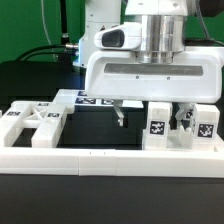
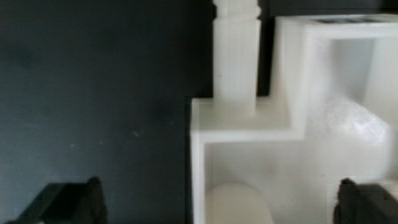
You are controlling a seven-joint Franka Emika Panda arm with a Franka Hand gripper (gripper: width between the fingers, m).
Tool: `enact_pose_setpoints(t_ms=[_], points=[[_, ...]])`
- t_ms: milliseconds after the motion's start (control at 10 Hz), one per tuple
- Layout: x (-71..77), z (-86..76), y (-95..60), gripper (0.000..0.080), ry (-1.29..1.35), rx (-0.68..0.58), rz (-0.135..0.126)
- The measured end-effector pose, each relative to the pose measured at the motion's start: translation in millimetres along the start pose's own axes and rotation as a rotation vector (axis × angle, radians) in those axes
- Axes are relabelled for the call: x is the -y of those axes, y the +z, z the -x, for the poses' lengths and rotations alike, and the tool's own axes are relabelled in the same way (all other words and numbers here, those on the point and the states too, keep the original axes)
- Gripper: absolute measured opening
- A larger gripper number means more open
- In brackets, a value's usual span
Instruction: Assemble chair
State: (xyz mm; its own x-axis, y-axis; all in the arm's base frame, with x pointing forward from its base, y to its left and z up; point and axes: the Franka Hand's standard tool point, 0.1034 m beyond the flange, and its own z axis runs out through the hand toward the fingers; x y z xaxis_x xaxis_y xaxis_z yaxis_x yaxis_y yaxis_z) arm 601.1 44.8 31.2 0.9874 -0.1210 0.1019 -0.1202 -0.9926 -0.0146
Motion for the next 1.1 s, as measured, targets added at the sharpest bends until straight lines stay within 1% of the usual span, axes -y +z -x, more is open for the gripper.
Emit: enact_pose_setpoints(t_ms=[400,500,600,700,800,900,1100], points=[[-2.1,6.9,21.0,0.0648,-0.004,-0.004,0.016],[-3.0,8.3,23.4,0.0648,-0.004,-0.001,0.018],[-3.3,8.9,24.5,0.0622,-0.004,0.0,0.019],[-3.4,9.0,24.7,0.0622,-0.004,0.001,0.02],[-3.4,9.0,24.7,0.0439,-0.004,0.001,0.02],[-3.6,8.4,24.4,0.0321,-0.003,-0.001,0.02],[-3.8,8.0,24.2,0.0321,-0.003,-0.003,0.02]])
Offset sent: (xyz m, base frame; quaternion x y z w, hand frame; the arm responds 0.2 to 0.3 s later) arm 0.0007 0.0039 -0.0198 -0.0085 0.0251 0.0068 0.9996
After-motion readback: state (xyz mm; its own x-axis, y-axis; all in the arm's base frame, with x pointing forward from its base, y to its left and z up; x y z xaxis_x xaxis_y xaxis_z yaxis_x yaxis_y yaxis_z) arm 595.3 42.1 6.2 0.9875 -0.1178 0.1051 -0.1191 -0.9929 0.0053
